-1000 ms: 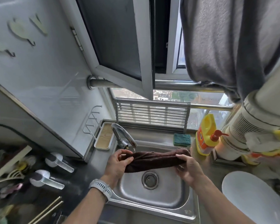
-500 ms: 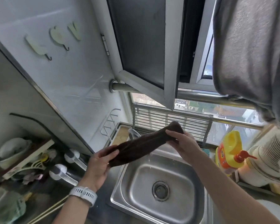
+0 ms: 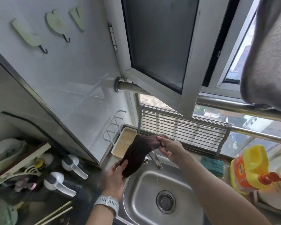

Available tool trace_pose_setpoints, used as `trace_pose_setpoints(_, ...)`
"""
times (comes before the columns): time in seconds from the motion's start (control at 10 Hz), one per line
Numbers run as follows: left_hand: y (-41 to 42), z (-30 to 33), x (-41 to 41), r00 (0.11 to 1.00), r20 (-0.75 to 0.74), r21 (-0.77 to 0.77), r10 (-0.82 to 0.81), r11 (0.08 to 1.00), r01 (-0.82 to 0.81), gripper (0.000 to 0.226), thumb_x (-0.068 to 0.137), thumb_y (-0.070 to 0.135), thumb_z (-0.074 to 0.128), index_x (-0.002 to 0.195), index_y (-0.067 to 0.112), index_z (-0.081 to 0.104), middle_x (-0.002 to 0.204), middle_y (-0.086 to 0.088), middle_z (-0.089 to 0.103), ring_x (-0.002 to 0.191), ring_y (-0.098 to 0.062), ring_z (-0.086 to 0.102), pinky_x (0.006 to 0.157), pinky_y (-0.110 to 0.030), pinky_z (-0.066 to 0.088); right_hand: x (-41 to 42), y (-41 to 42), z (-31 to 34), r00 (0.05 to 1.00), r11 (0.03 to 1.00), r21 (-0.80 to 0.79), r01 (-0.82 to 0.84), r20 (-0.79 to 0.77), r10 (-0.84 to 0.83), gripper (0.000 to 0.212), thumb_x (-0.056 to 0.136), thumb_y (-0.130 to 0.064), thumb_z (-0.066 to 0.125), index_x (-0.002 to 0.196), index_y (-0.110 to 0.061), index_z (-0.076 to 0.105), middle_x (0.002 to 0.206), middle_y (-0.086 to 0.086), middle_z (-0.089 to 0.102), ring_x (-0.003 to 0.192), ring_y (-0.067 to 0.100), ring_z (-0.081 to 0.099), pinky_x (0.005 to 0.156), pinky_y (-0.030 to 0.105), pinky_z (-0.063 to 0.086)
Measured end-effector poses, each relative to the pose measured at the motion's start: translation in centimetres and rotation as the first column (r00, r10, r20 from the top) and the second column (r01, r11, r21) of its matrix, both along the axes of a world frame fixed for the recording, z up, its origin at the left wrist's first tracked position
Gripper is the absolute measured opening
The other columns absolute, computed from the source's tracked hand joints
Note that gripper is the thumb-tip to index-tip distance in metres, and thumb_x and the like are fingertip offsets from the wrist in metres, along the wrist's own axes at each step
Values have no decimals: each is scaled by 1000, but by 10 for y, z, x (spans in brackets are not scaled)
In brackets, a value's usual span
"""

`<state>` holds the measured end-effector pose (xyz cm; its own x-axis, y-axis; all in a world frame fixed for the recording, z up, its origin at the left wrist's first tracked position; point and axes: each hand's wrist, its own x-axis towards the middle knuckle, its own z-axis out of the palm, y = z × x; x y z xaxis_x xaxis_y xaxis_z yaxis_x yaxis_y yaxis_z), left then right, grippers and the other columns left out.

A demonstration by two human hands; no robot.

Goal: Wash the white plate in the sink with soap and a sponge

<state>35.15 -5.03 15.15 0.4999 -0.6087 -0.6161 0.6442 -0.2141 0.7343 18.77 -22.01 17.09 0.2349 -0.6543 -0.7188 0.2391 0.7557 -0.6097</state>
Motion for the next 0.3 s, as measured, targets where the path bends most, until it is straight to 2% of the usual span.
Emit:
trace_pose_setpoints(0.1,-5,-21,-9,998,-55,10,-22,1000,22,42,82,5,73,121,-3,64,106,-27,75,96,-38,74,82,-40,57,2,10,-5,995,996,3,-94,-46,94,19,78,-11,83,90,-1,72,73,11,73,58,17,70,56,24,60)
trace_pose_setpoints(0.2,-5,-25,-11,993,-44,50,-111,992,114,40,85,13,73,122,1,65,109,-23,75,106,-40,71,95,-47,55,-7,19,-1,970,980,-50,-192,-159,182,26,81,-24,82,89,-2,71,80,11,73,63,20,70,55,25,59)
trace_pose_setpoints(0.3,2,-27,-17,979,-20,105,-203,973,204,34,87,17,74,117,1,68,108,-24,75,95,-38,71,101,-51,51,-31,32,-2,950,971,-127,-201,-266,161,33,82,-30,82,103,-7,69,99,17,75,82,26,74,74,35,63)
